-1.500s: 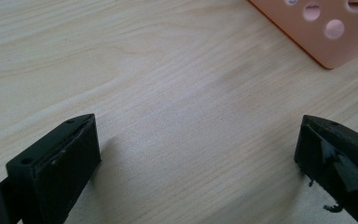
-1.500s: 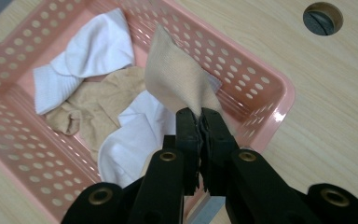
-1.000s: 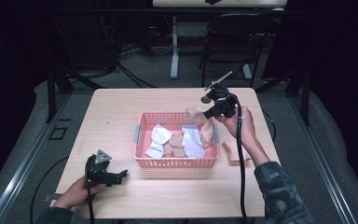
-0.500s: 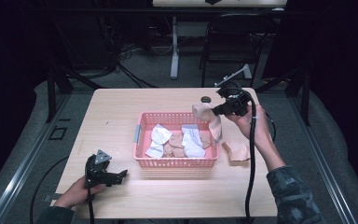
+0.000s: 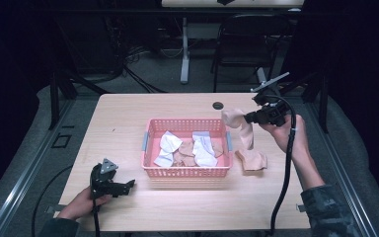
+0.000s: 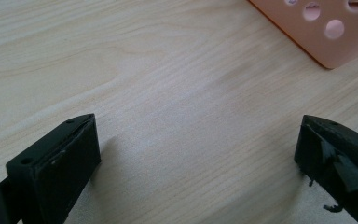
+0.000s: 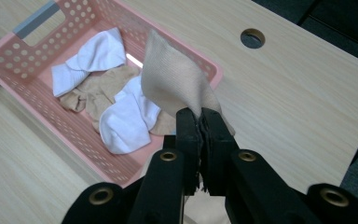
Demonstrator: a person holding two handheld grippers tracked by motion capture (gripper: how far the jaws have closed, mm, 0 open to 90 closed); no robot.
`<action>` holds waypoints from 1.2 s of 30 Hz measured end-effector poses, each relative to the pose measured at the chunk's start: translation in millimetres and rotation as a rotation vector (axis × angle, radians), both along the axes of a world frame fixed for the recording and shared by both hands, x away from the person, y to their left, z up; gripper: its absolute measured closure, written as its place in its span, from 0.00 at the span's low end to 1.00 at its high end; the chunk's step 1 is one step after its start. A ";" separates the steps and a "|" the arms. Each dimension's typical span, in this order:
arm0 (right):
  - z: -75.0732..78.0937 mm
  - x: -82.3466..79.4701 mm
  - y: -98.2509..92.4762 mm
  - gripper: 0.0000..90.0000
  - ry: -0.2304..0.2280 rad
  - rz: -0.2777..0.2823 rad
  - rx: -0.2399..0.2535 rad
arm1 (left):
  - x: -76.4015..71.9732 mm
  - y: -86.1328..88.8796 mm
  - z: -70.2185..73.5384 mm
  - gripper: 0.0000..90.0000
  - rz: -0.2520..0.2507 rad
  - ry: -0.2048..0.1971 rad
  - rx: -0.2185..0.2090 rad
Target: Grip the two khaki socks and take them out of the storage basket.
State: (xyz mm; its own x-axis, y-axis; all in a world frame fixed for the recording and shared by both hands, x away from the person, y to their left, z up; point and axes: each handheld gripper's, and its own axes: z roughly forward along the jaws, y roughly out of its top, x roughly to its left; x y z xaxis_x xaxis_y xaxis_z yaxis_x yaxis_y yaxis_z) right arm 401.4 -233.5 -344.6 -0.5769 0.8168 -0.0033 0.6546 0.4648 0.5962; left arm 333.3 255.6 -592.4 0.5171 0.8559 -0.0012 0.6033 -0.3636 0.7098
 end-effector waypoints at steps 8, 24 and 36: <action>-12.5 -3.2 -26.4 0.97 0.017 -0.052 -0.007 | 0.0 0.0 0.0 0.00 0.000 -0.001 0.001; -57.1 -3.4 -65.3 0.97 0.069 -0.161 -0.034 | 0.0 0.0 0.0 0.00 0.001 -0.001 0.001; -98.9 1.7 -84.7 0.97 0.132 -0.222 -0.031 | 0.0 0.2 0.2 0.00 -0.002 0.002 0.000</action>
